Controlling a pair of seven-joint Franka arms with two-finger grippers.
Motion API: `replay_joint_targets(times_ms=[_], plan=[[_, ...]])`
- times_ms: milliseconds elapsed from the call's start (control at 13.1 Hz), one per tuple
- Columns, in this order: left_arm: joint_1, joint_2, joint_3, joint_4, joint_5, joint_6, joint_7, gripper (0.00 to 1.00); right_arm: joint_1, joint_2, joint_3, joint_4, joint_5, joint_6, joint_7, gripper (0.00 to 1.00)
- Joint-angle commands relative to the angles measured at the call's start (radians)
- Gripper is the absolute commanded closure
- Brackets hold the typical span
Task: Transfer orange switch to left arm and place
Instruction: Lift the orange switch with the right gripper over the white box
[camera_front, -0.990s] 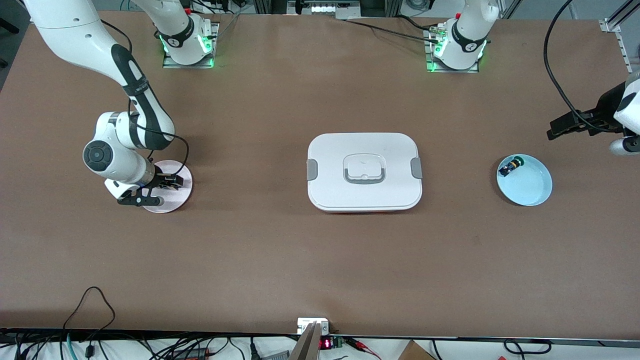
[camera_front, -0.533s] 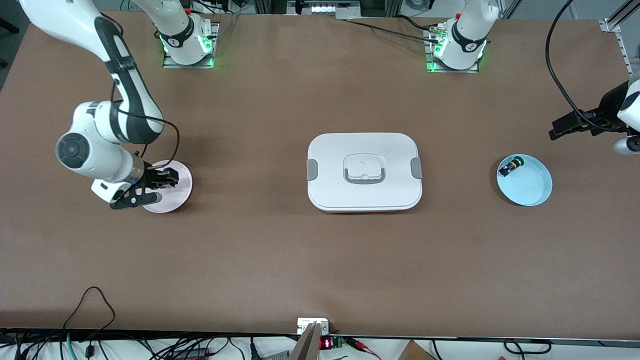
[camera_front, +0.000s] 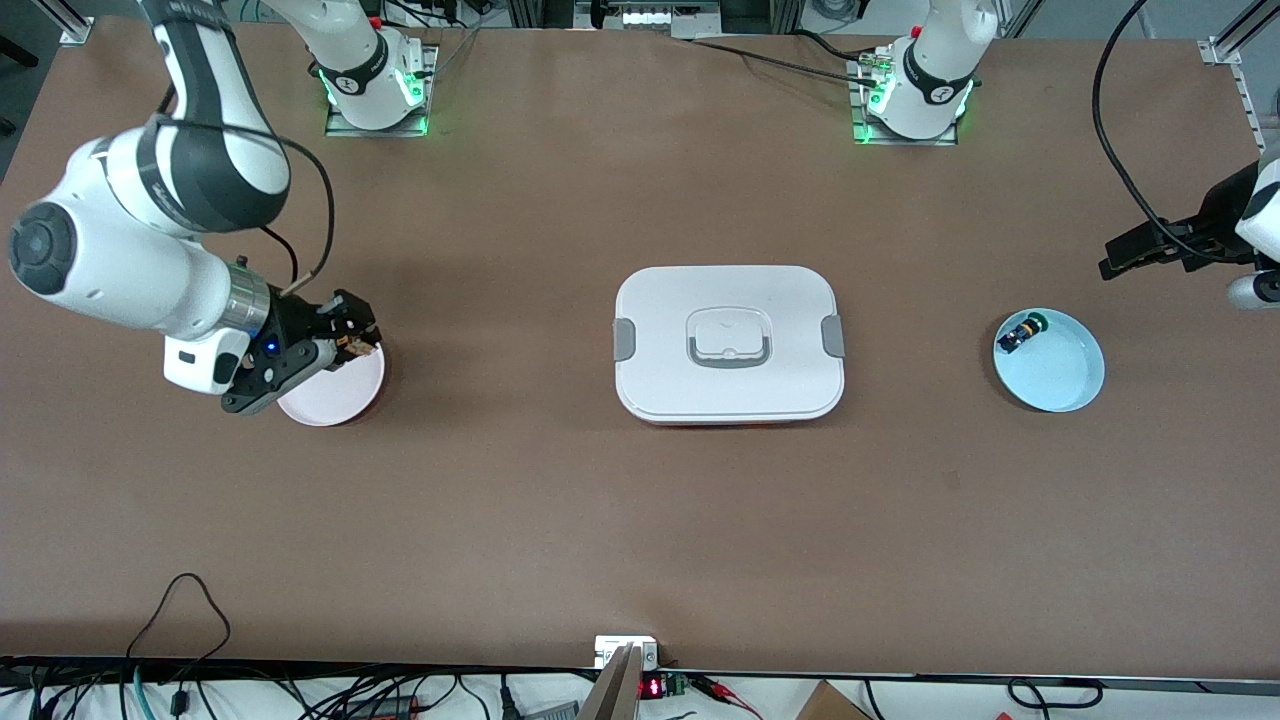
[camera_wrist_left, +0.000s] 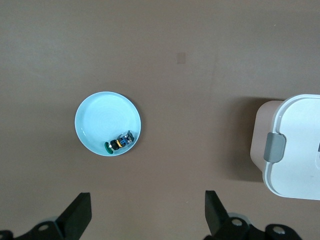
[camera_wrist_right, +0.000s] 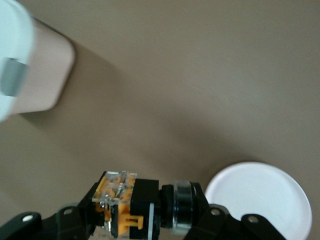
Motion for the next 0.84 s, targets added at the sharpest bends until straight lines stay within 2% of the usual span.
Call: replay_joint_targets(times_ms=[0,152,305,457,685,761], plan=[[0.0,0.003,0.006,0.02,-0.007,-0.018,0.024,0.0,0.029,-0.02,-0.001,0.042,0.139,-0.031,-0.152,0.68],[0.0,0.003,0.006,0.021,-0.004,-0.017,0.024,0.0,0.047,-0.035,0.028,0.042,0.258,-0.051,-0.342,0.68],[0.001,0.003,0.006,0.021,-0.004,-0.015,0.027,0.0,0.061,-0.04,0.059,0.042,0.326,-0.031,-0.465,0.68],[0.001,0.003,0.006,0.023,-0.001,-0.015,0.033,0.0,0.072,-0.031,0.062,0.04,0.548,-0.035,-0.608,0.68],[0.0,0.005,0.008,0.038,-0.002,-0.014,0.033,0.0,0.104,-0.014,0.062,0.039,0.685,-0.035,-0.775,0.68],[0.0,0.006,0.008,0.041,-0.002,-0.014,0.033,0.0,0.118,-0.003,0.062,0.039,0.763,-0.034,-0.826,0.68]])
